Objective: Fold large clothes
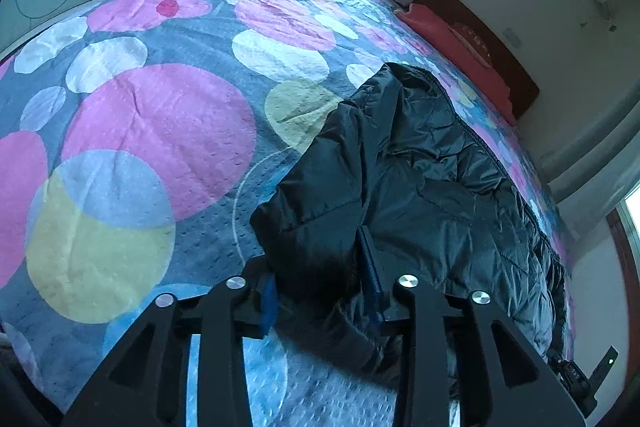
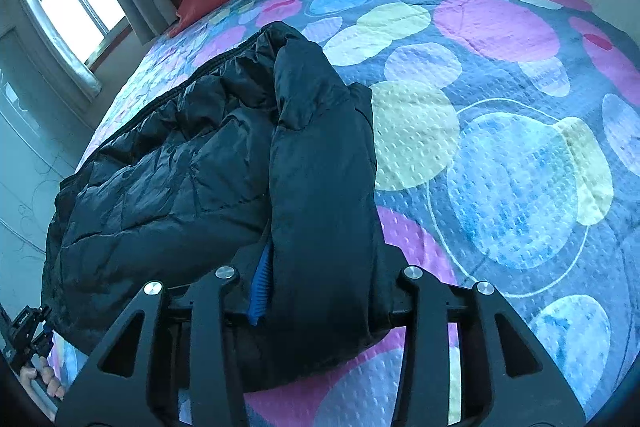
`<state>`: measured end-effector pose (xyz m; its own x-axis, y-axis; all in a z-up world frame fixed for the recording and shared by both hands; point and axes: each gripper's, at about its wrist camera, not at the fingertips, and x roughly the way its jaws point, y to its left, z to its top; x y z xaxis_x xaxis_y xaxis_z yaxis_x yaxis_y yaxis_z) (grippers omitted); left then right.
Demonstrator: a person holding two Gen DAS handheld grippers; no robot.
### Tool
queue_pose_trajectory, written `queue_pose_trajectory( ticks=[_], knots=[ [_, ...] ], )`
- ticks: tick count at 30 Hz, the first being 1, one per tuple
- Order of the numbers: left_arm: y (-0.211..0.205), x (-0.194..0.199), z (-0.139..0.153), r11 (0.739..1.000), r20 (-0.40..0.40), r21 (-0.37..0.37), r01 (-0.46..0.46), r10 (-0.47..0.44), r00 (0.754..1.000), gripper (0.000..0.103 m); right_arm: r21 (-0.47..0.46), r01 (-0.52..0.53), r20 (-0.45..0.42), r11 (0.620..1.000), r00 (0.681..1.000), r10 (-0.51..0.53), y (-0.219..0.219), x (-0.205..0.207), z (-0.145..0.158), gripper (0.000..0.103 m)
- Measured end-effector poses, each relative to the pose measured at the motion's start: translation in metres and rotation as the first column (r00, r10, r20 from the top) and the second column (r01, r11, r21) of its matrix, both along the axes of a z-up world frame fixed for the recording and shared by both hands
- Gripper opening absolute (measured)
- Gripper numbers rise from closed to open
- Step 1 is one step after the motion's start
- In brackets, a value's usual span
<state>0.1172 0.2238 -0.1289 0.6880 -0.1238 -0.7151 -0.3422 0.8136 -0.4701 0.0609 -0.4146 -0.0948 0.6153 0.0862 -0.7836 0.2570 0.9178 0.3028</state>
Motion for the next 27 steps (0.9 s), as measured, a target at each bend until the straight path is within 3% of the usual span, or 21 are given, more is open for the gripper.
queue_pose_trajectory(
  ticks=[3, 4, 5, 8, 12, 17, 21, 27],
  knots=[
    [0.002, -0.004, 0.002, 1.0, -0.002, 0.019, -0.002, 0.002, 1.0, 0.044, -0.053, -0.002, -0.011, 0.999, 1.0, 0.001, 0.003, -0.007, 0.01, 0.049],
    [0.003, -0.005, 0.002, 1.0, -0.001, 0.024, 0.002, -0.002, 1.0, 0.045, -0.083, 0.005, 0.006, 0.997, 1.0, -0.005, 0.004, -0.011, 0.016, 0.064],
    [0.003, -0.005, 0.002, 1.0, 0.001, 0.028, 0.007, -0.007, 1.0, 0.045, -0.105, 0.009, 0.022, 0.994, 1.0, -0.007, 0.004, -0.014, 0.02, 0.071],
    [0.004, -0.006, 0.002, 1.0, -0.001, 0.026, 0.012, -0.012, 1.0, 0.045, -0.199, 0.036, 0.04, 0.979, 0.999, -0.028, 0.004, -0.023, 0.036, 0.071],
    [0.004, -0.007, 0.002, 1.0, 0.002, 0.026, 0.014, -0.014, 1.0, 0.045, -0.206, 0.004, 0.069, 0.979, 0.998, 0.01, 0.021, -0.025, 0.051, 0.07],
    [0.006, -0.009, 0.003, 0.999, -0.004, 0.032, 0.018, -0.017, 1.0, 0.046, -0.235, -0.158, 0.029, 0.959, 0.985, 0.17, 0.081, 0.001, 0.043, 0.059],
    [0.003, -0.011, 0.008, 0.997, -0.006, 0.076, 0.021, -0.021, 1.0, 0.051, -0.302, -0.248, 0.043, 0.921, 0.961, 0.273, 0.135, 0.026, 0.046, 0.059],
    [0.007, -0.014, 0.016, 0.995, -0.004, 0.098, 0.012, -0.012, 1.0, 0.055, -0.414, -0.281, 0.051, 0.866, 0.943, 0.33, 0.192, 0.064, 0.042, 0.059]
  ],
)
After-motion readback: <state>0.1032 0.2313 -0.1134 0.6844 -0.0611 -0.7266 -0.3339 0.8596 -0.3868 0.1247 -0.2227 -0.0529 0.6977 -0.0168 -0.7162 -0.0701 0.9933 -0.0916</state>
